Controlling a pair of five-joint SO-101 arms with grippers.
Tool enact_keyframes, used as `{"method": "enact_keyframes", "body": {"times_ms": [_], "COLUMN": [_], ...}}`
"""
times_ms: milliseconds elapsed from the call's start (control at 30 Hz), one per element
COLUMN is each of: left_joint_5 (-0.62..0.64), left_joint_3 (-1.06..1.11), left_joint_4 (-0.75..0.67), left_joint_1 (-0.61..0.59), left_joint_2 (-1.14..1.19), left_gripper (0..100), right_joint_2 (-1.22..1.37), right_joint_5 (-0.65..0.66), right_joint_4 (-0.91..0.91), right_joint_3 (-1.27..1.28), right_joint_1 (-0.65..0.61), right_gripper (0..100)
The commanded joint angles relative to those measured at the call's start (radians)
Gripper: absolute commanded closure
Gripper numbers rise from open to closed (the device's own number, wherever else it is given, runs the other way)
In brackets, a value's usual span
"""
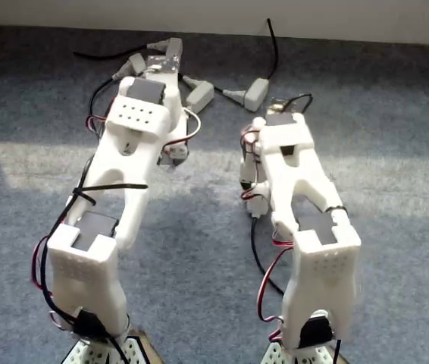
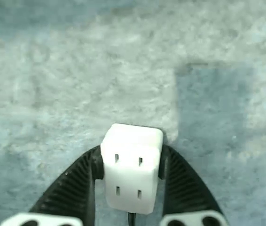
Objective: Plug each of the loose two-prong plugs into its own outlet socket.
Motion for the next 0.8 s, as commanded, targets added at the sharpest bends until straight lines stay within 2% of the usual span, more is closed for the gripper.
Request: {"method": "enact_keyframes", "body": {"times_ms": [0, 200, 367, 600, 767], "left_joint_5": [-0.008, -0.009, -0.008, -0.008, -0.008], "left_joint_3": [-0.056, -0.056, -0.051, -0.051, -0.05], "left_joint_4": [0.0, 0.0, -0.002, -0.006, -0.003], "left_joint_1": [-0.108, -0.205, -0.203, -0.191, -0.166], "left_joint_2": [-0.071, -0.071, -0.067, -0.061, -0.061], "left_gripper": [99, 99, 99, 99, 99], "right_joint_2": [-0.008, 0.157, 0.352, 0.642, 0.688], "right_joint_5": [-0.041, -0.074, -0.138, -0.336, -0.397], "right_joint_4": [-0.042, -0.007, 0.142, 0.282, 0.358], "right_joint_3": [-0.021, -0.271, -0.651, -1.164, -1.372], "right_joint_1": [-0.105, -0.202, -0.26, -0.289, -0.326], "right_gripper": [97.2, 97.2, 97.2, 97.2, 96.9]}}
